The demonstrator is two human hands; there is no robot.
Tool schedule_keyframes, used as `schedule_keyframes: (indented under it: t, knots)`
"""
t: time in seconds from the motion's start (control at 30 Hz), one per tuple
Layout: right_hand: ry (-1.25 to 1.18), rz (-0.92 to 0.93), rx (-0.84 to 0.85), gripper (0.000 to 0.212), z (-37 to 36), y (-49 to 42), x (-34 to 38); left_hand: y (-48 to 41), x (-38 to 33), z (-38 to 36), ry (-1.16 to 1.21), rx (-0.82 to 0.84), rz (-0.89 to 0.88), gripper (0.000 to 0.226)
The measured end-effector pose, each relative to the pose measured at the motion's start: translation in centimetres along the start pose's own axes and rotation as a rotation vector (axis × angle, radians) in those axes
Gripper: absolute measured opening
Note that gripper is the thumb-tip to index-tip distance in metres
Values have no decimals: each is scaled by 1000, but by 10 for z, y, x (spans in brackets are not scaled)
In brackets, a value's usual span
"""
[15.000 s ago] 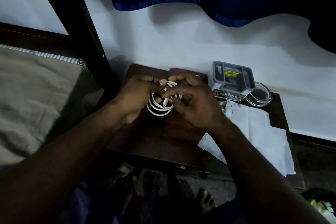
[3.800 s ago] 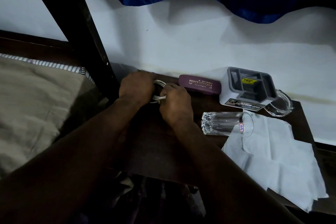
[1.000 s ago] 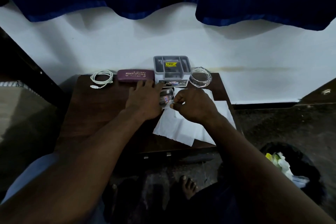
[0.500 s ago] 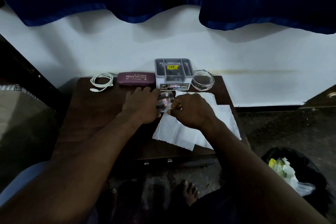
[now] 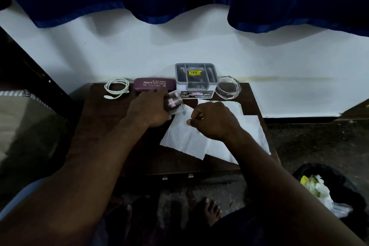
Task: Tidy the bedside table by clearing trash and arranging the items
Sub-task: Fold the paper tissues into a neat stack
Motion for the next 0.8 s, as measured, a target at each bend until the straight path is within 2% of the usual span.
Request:
schedule_keyframes:
  t: [0.5, 0.8]
  knots:
    - [126, 8, 89, 27, -22, -9, -7, -2, 11, 0, -136, -63, 89, 69]
    - [127, 13, 69, 27, -22, -11, -12, -9, 9, -5, -61, -107, 20, 71]
Point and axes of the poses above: each hand's wrist, its own y-axis away from the middle knuckle, its own z-axis out of the back of the hand, x = y × z, the point moved 6 cm from there along -y, towards the middle knuckle, and after that the axes turned 1 degree about -x, right-handed, at the moved point
